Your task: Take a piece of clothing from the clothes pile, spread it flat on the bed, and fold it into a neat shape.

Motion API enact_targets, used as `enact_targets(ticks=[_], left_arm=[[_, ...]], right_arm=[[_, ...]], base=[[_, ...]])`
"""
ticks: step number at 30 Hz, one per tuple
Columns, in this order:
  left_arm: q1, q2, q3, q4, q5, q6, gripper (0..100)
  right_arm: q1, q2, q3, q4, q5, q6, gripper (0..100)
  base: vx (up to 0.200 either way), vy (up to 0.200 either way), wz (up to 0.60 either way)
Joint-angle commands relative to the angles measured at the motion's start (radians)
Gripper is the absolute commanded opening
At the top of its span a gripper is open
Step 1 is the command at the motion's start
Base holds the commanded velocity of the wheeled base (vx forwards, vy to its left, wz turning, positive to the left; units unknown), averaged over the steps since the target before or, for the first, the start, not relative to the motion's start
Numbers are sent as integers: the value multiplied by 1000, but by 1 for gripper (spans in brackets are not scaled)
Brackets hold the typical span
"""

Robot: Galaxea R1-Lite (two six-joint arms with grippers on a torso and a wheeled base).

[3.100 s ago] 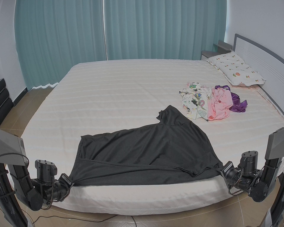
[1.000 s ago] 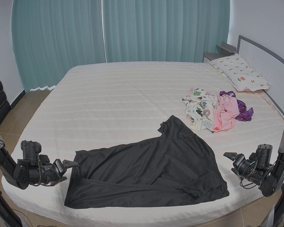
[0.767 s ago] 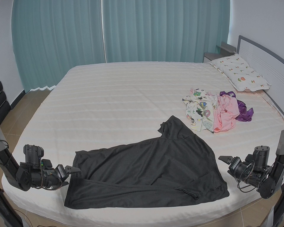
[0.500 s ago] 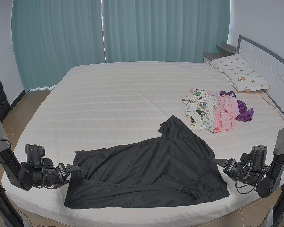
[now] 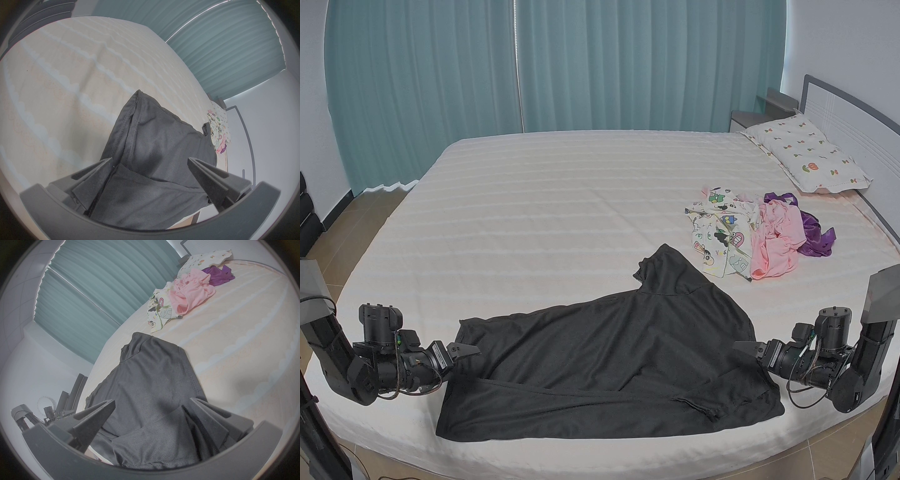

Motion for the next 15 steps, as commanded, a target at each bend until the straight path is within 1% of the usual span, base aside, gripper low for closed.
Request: enact_targets(ticks=[1, 8, 9, 15], left_arm=[[-2, 63, 18, -41, 4, 2, 100], [-17, 72, 30, -48, 7, 5, 100], [-20, 72, 32, -51, 7, 5, 0], [-20, 74, 38, -53, 17, 8, 0]], right_arm=[[-3, 23, 2, -5, 12, -1, 100], [-4, 18, 9, -5, 12, -1, 100], [-4, 18, 9, -5, 12, -2, 100], [3, 21, 12, -5, 13, -4, 100]], base=[[0, 0, 0], [0, 0, 0], [0, 0, 0], [0, 0, 0]])
